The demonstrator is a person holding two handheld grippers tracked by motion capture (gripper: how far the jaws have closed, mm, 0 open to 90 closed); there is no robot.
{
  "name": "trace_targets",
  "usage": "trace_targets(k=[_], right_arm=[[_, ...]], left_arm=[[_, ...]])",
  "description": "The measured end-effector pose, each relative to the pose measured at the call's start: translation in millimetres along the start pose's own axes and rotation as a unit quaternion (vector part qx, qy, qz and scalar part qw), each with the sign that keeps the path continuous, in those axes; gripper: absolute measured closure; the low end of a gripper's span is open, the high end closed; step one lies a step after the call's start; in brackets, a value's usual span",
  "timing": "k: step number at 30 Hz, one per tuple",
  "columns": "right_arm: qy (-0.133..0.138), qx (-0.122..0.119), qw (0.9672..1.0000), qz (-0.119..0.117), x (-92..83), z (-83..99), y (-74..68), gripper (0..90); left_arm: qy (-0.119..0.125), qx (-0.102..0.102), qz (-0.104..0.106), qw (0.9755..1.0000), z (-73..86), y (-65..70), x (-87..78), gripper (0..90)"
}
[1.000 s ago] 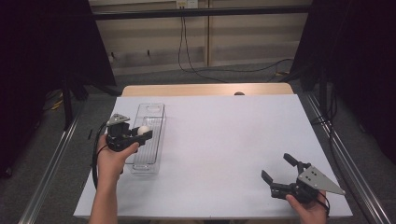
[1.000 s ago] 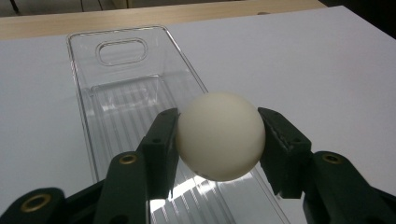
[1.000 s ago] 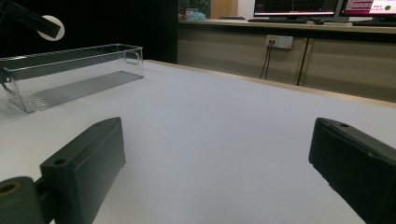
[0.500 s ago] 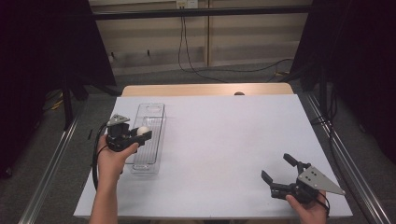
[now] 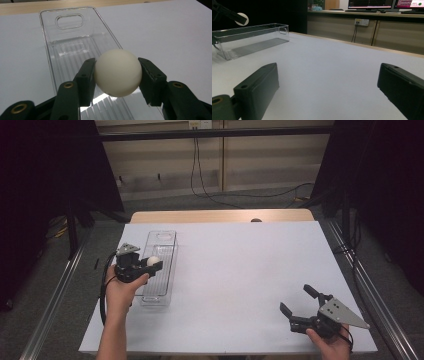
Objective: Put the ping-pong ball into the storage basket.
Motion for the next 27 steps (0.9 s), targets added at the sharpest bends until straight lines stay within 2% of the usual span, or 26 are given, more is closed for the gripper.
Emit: trace_targets(k=[10,12,15,27], right_arm=[[0.0,-0.003,1.0,-0.001,1.1,0.4,-0.3,3.2],[-0.001,-0.003,1.0,0.0,1.1,0.7,-0.1,3.2],[-0.001,-0.003,1.0,0.0,1.2,0.7,-0.1,3.2],[0.0,-0.002,1.0,-0.003,1.9,0.9,-0.4,3.2]], left_arm=[[-0.001,0.003,-0.006,1.0,1.2,-2.3,1.3,51.0],[-0.005,0.009,-0.006,0.9999,1.4,-3.1,1.3,51.0],[-0.001,0.004,-0.007,1.0,1.8,-2.8,2.2,51.0],[-0.005,0.01,-0.009,0.9999,2.9,-4.9,3.4,51.0]])
Point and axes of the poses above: each handheld gripper's, and its own axes: x roughly forward along the jaws, z roughly out of its underside, y roughly to its right, the point moved 3 cm from there along x, roughly forward along the jaws, and after that the axes turned 1 degree about -y, right-handed, at the moved point
